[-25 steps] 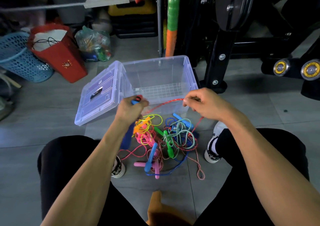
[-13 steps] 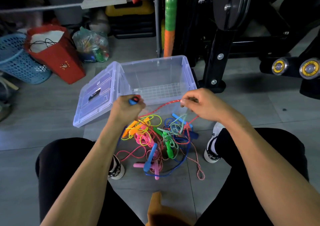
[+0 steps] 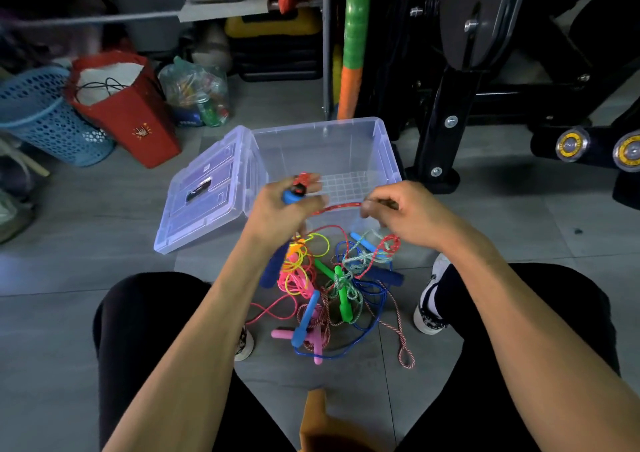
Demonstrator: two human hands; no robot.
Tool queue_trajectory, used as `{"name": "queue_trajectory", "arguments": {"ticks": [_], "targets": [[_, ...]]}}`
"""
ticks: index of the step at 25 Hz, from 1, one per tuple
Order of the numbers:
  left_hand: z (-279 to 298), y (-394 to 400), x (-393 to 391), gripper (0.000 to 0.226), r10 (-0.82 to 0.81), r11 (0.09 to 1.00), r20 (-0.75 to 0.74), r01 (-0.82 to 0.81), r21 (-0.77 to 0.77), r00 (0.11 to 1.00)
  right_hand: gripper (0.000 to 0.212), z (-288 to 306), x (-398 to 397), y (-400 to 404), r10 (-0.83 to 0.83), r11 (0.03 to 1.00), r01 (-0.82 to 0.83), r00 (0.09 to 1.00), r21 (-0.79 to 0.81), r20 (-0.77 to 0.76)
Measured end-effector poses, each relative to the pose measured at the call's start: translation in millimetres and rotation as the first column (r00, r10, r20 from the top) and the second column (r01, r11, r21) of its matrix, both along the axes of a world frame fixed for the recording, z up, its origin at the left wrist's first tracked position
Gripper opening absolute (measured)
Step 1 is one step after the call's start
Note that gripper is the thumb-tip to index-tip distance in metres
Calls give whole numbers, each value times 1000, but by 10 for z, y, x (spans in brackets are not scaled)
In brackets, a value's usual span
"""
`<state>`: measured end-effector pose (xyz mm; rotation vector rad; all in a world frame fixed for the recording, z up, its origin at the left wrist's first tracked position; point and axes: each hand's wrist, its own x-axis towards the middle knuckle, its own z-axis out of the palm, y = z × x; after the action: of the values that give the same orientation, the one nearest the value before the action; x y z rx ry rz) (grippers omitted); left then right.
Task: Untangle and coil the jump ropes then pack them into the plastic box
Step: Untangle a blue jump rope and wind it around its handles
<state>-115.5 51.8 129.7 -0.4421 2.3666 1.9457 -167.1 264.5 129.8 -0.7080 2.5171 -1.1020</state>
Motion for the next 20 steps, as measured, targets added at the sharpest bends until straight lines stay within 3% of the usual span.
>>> {"name": "queue_trajectory", "arguments": {"ticks": [2,3,4,6,8,9,11,12,13,14,16,18,20], "targets": [[56,167,34,13,-191,982,9,191,3,982,21,14,64,-125,59,997,-57,997,-43,44],[73,210,41,9,-210,978,15,210,-5,978,22,22,97,-171,72,995,-67,995,-74,71],[71,201,31,15,-148,989,8,148,20,989,23,13,111,-194,72,993,-63,993,-96,92],[85,71,-7,23,129,969,-5,-125,211,992,20,-11,94,-173,52,994,-41,992,-99,116],[93,-151,-69,23,380,842,23,-356,406,925,18,-38,43,-98,21,999,-17,992,-37,127],[79,-249,-85,20,429,825,41,-410,388,902,21,-47,22,-58,3,1000,-2,993,-4,120],[6,-325,-76,10,327,944,28,-327,30,945,23,-32,6,-28,-15,1000,13,997,27,77],[-21,-282,-45,10,206,971,33,-201,-132,978,22,-9,15,-50,4,1000,-5,998,28,55],[-26,-202,-4,8,79,978,47,-68,-195,996,21,17,37,-96,34,999,-35,999,24,35],[-1,-102,31,2,-50,983,66,61,-174,997,21,31,63,-150,60,998,-60,998,19,22],[58,30,71,21,-194,970,70,202,-137,978,20,17,105,-247,81,997,-80,997,-18,20],[105,12,86,31,-116,993,21,117,-27,993,19,-45,109,-265,85,996,-85,996,-14,7],[142,-121,96,31,80,978,-40,-71,198,996,18,-112,81,-223,87,996,-88,996,36,7]]}}
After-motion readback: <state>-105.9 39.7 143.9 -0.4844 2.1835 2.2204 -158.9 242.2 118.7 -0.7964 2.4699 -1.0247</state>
